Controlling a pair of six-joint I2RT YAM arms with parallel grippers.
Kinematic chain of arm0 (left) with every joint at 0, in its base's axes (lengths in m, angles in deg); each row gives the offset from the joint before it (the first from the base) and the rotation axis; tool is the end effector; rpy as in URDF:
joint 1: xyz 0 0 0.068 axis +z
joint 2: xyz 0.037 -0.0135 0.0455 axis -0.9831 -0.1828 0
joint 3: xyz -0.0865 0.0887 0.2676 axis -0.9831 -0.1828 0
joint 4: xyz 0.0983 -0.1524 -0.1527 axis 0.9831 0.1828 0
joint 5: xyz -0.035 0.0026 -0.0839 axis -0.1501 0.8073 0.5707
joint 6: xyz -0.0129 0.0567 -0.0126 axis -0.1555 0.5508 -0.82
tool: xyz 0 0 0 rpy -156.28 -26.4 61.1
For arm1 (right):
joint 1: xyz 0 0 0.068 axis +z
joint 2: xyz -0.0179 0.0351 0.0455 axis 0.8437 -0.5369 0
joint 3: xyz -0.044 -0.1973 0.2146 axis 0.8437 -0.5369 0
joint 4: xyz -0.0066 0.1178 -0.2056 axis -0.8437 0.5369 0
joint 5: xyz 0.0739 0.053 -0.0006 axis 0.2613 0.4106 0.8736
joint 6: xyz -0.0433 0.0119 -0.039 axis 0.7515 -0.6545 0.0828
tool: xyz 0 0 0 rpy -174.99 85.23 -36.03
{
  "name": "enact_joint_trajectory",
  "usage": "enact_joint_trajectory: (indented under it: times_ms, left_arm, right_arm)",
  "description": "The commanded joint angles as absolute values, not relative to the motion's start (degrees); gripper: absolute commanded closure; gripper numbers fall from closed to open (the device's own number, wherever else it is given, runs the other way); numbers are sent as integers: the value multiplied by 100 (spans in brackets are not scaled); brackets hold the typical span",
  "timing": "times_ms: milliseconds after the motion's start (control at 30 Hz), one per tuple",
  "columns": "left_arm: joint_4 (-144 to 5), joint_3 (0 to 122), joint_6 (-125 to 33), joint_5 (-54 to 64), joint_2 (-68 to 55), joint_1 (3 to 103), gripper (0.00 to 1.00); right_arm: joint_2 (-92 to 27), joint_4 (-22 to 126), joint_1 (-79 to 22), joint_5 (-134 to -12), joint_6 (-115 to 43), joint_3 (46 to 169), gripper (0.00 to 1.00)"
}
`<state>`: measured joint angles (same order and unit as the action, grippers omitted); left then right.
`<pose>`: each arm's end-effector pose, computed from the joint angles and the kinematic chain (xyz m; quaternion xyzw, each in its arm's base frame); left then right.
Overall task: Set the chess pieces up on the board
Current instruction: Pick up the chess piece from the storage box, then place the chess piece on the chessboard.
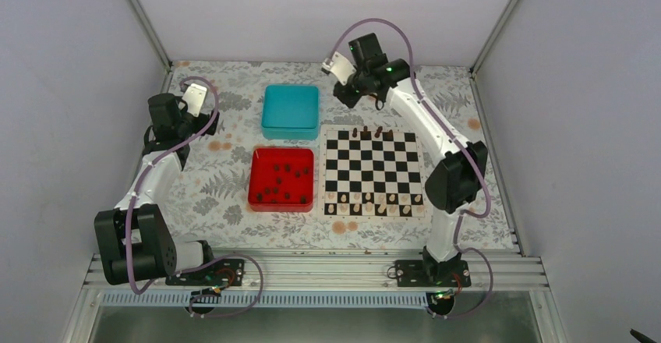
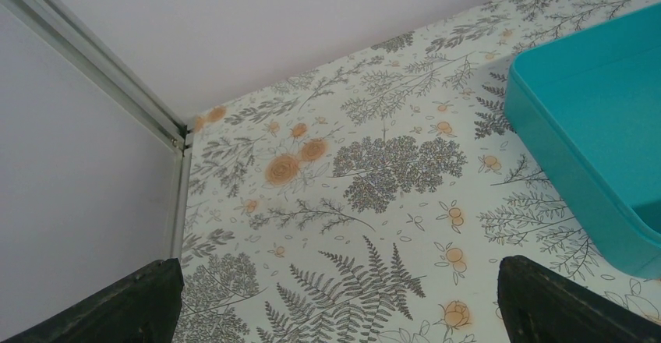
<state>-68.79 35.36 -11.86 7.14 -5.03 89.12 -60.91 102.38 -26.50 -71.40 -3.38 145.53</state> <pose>0.2657 0.0373 0.2914 0.1437 0.8322 0.0767 0.5299 0.3469 0.2165 0.3747 -0.4660 0.8022 0.0879 0.3628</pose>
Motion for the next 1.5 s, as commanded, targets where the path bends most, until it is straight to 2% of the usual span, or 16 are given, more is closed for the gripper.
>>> enact_joint_trajectory:
  times_ms: [0, 200, 533, 1467]
  left_arm:
    - [-6980, 3546, -1294, 809, -410, 8949, 0]
    - [-6980, 3553, -1302, 808, -416, 8949, 0]
    - [-7006, 3510, -1303, 811, -439, 8949, 0]
    - [-7072, 3442, -1298, 824, -454, 8955, 0]
  right_arm:
    - [-6380, 10174, -2977, -7073, -83, 13941, 96]
    - [-6869, 9821, -3118, -7289, 52, 13423, 96]
    - [-7472, 9740, -3116, -7387, 91, 13446, 96]
    - [-7852, 9606, -3121, -7415, 105, 13349, 96]
